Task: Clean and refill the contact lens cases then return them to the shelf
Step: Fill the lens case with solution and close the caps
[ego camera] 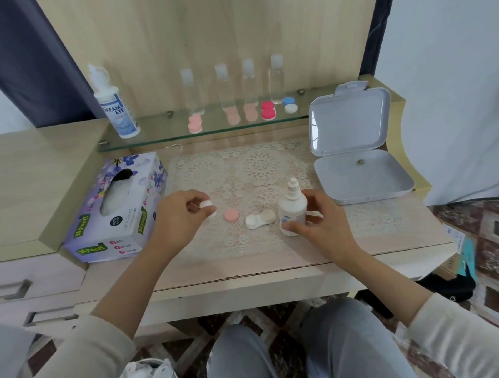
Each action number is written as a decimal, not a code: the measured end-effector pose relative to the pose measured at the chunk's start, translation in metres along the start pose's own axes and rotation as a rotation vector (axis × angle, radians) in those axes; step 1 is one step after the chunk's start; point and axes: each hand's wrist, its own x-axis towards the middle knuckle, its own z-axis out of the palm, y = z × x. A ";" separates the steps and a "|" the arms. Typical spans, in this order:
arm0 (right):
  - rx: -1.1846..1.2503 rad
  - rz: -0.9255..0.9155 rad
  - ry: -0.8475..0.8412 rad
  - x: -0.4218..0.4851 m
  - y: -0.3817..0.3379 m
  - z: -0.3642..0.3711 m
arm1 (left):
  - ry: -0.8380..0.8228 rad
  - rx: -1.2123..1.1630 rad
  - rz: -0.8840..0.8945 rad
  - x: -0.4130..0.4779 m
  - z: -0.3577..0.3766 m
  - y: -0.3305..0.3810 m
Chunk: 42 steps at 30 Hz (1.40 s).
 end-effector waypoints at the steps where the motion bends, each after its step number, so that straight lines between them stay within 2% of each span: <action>1: -0.003 0.002 -0.002 0.000 0.000 0.000 | 0.007 0.012 -0.014 -0.001 -0.001 -0.009; 6: -0.023 -0.001 0.008 -0.001 0.000 0.001 | 0.069 0.038 -0.083 -0.003 -0.002 -0.037; 13: -0.011 0.018 0.022 -0.001 0.001 0.002 | 0.067 0.037 -0.070 -0.003 0.008 -0.047; 17: -0.001 0.027 0.020 0.002 -0.001 -0.003 | 0.170 0.063 0.103 -0.010 0.016 -0.027; 19: -0.019 0.015 0.017 0.006 -0.005 -0.010 | 0.135 0.056 0.205 -0.013 0.025 -0.016; 23: -0.192 -0.084 -0.003 0.018 -0.013 -0.025 | 0.052 0.162 0.365 -0.014 0.049 -0.010; 26: -0.409 -0.145 -0.056 0.029 -0.017 -0.034 | -0.025 0.222 0.405 -0.010 0.059 -0.011; 32: -0.686 -0.281 -0.225 0.049 -0.019 -0.038 | -0.072 0.237 0.325 -0.011 0.069 -0.017; 37: -0.866 -0.342 -0.348 0.056 -0.022 -0.031 | -0.067 0.050 0.218 -0.015 0.073 -0.021; 42: -0.984 -0.376 -0.422 0.057 -0.029 -0.025 | -0.045 -0.004 0.205 -0.016 0.075 -0.023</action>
